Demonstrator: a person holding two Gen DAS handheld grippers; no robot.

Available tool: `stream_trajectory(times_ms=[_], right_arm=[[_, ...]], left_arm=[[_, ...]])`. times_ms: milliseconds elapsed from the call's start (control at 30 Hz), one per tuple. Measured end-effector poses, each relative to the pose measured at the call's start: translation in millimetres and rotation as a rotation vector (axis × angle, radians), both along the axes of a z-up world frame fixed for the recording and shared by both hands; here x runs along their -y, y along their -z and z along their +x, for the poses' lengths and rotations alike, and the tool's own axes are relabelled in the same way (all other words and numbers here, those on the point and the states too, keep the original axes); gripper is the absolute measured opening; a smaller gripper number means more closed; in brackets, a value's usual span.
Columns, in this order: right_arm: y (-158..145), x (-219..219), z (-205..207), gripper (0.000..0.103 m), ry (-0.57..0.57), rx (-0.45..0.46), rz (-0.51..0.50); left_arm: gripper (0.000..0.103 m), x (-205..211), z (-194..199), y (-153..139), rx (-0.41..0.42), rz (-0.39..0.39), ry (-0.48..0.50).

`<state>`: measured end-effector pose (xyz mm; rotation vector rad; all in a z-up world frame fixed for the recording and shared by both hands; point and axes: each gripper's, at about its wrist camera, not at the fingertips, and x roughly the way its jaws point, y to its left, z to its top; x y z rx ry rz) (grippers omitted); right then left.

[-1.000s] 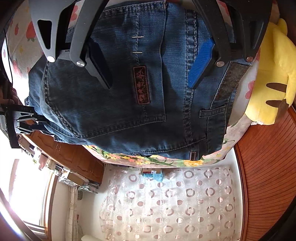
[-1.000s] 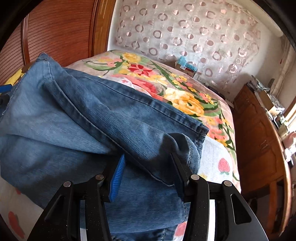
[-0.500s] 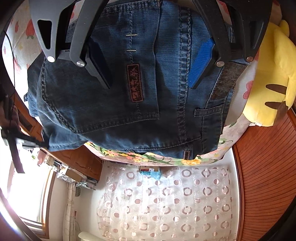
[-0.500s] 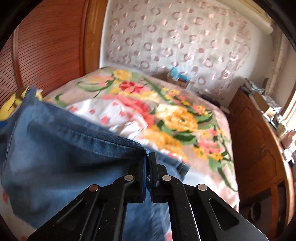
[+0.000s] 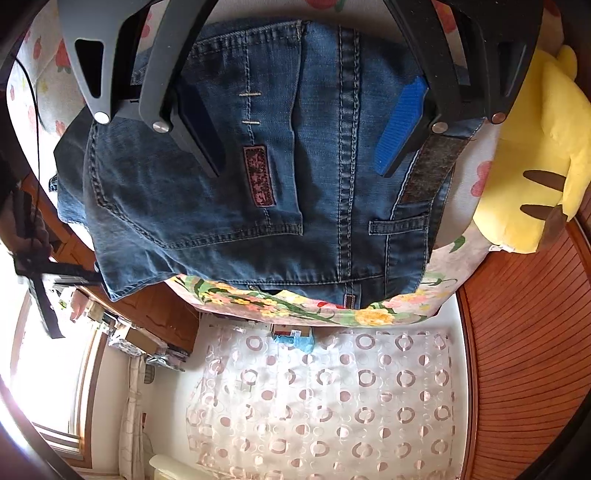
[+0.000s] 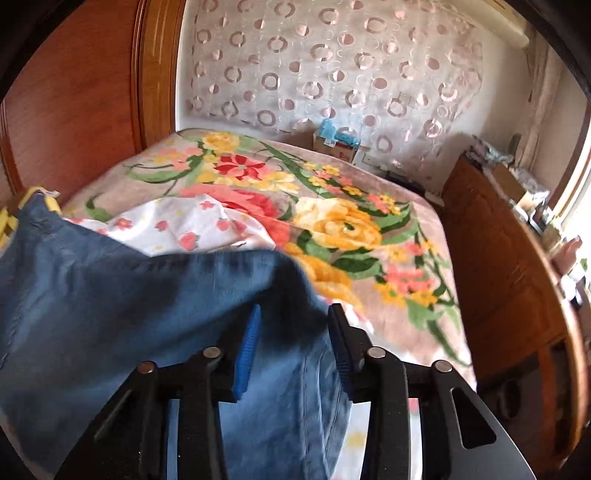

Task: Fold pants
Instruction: 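Grasp the leg hem of the folded jeans with the right gripper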

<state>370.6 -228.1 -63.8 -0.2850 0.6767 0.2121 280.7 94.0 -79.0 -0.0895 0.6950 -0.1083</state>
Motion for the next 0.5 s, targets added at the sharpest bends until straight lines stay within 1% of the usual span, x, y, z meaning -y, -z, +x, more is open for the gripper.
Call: stream_trajectory(times_ms=[100,300,367,500], right_arm=[[2.5,30.5,-26.7,0.040,-0.004,-0.034,0.038],[23.8,77.4,-53.7,0.040,0.029,-0.133,0.112],[27.2,84.6,-55.6,0.040,0.055,-0.148,0.116],[30.2,92.2,-57.5,0.040,0.061,-0.197,0.187]], left_arm=[[0.084,-0.2,-6.9,-2.7,0.004,0.006,0.002],[0.084,-4.6,-19.3,-0.3,-0.008,0.021,-0.015],[0.084,-5.7,-22.6,1.0,-0.015,0.022,-0.025],[0.084,-4.6,-28.7,0.6,-0.021,0.028,-0.033]])
